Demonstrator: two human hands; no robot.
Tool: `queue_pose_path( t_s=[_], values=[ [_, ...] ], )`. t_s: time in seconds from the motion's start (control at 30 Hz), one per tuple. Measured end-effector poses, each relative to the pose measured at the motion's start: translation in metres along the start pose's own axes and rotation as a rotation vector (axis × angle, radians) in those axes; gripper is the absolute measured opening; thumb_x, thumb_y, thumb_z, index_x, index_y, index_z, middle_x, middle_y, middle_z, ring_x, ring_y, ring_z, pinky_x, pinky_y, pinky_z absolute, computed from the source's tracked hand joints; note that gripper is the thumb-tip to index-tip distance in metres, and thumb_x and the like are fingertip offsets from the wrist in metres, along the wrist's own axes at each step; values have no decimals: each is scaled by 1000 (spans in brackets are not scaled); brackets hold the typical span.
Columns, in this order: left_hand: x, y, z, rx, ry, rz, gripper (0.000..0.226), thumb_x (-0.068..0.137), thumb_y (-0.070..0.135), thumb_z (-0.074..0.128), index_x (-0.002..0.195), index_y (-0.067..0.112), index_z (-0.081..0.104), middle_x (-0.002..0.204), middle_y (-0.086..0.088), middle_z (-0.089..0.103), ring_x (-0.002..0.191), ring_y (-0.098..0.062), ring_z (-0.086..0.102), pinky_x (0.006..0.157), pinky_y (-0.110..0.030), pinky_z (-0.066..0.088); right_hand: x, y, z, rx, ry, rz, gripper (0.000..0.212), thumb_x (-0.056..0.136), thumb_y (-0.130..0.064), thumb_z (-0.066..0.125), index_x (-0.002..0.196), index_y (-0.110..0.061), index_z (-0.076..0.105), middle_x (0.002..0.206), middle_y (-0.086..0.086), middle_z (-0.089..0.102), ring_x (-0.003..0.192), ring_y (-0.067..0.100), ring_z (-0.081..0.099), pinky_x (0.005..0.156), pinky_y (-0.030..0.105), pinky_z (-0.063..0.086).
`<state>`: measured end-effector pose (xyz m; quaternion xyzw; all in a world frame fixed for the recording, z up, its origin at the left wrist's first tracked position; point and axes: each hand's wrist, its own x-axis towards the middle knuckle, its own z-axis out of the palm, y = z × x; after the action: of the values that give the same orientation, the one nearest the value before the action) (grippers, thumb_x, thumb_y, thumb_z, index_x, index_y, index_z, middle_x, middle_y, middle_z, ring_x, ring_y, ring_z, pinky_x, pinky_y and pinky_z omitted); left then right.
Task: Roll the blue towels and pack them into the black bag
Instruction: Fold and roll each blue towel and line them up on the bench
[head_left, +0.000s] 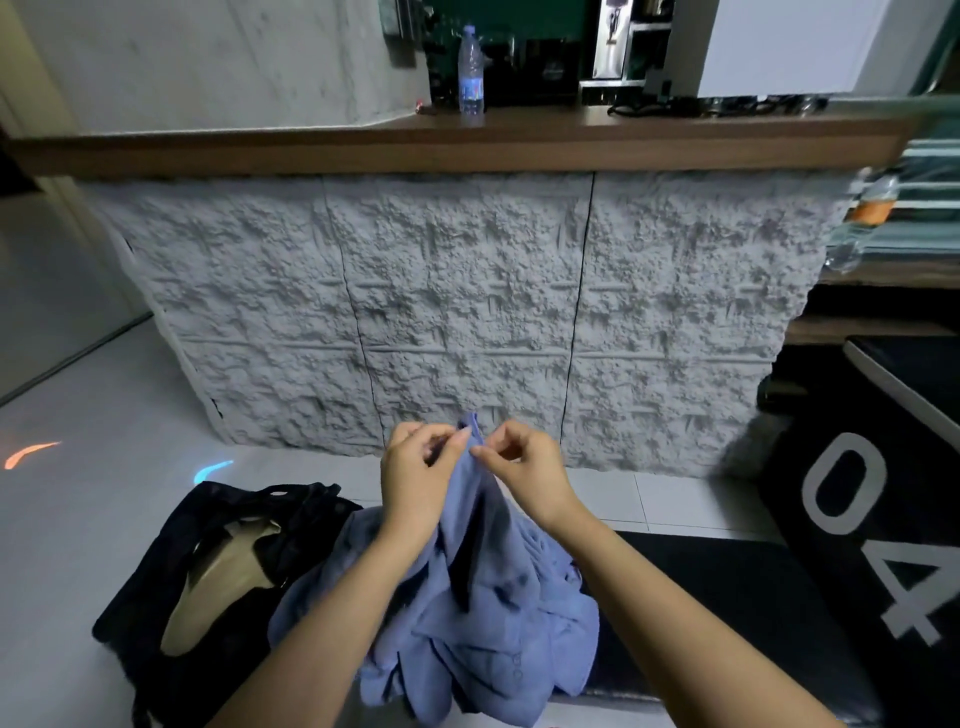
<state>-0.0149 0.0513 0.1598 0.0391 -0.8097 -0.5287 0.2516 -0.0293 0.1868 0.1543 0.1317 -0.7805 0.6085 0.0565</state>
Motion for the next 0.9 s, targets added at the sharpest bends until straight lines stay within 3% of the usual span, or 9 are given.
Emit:
queue_pose_path(
  t_s=[0.07, 0.2, 0.3, 0.4, 0.47, 0.57, 0.7, 0.8, 0.9],
  values=[
    [-9, 21, 0, -120, -46, -92, 15, 77, 22, 76, 68, 21, 64, 66, 0, 64, 60, -4, 57, 63, -24, 48, -2, -9, -4, -63, 16, -43, 19, 85, -12, 67, 69, -12, 56, 65, 3, 58, 61, 8, 51, 59, 24, 43],
    [-9, 29, 1, -337, -182, -337, 19, 82, 24, 71, 65, 15, 71, 82, -21, 70, 79, -21, 64, 83, -46, 53, -9, -15, -12, -71, -42, -82, 5, 86, -11, 67, 83, -11, 63, 82, 4, 65, 77, 15, 60, 70, 23, 49],
    [-5, 35, -4, -437, -238, -440, 19, 89, 16, 63, 74, 5, 65, 81, -16, 65, 80, -22, 60, 77, -35, 50, -12, -18, -23, 41, -48, -5, 16, 85, -20, 70, 92, -10, 59, 83, -3, 59, 75, 10, 57, 70, 19, 46],
    [-2, 51, -8, -344, -374, -379, 22, 94, 12, 53, 77, 6, 65, 72, -5, 66, 72, -15, 63, 66, -21, 50, -9, -24, -31, -46, -40, -22, 21, 83, -23, 72, 89, -7, 59, 83, 1, 60, 72, 8, 54, 68, 18, 43],
    [3, 57, -10, -239, -379, -288, 23, 95, 11, 50, 78, 4, 64, 72, -7, 60, 72, -17, 54, 67, -26, 43, -5, -28, -34, -164, -57, -54, 8, 88, -15, 65, 81, -11, 62, 82, 6, 63, 74, 13, 55, 68, 21, 43],
    [16, 63, -15, -157, -303, -191, 20, 93, 6, 49, 88, -4, 65, 82, -22, 64, 76, -18, 53, 70, -30, 40, 1, -32, -37, -273, -17, -74, 16, 88, -1, 49, 83, -10, 61, 82, 9, 59, 76, 23, 54, 71, 34, 44],
    [22, 81, -16, -158, -312, -91, 17, 93, 6, 48, 82, 3, 61, 73, -13, 53, 70, -17, 44, 66, -28, 32, 6, -40, -36, -251, 146, -84, 27, 77, 7, 47, 92, -12, 57, 79, -2, 59, 67, 11, 51, 58, 10, 37],
    [33, 91, -22, -136, -250, -35, 21, 93, 9, 48, 81, -4, 59, 68, -11, 43, 65, -16, 35, 57, -27, 24, 10, -37, -45, -235, 213, -32, 20, 76, 6, 52, 83, -13, 54, 70, -2, 56, 58, 14, 49, 52, 12, 35],
    [54, 87, -40, -137, -96, -71, 21, 92, 11, 49, 74, 8, 58, 68, -6, 48, 64, -13, 38, 56, -26, 27, 9, -26, -66, -258, 195, 48, 17, 79, 3, 58, 80, -14, 56, 68, -6, 56, 52, 3, 48, 49, 13, 36]
  ],
)
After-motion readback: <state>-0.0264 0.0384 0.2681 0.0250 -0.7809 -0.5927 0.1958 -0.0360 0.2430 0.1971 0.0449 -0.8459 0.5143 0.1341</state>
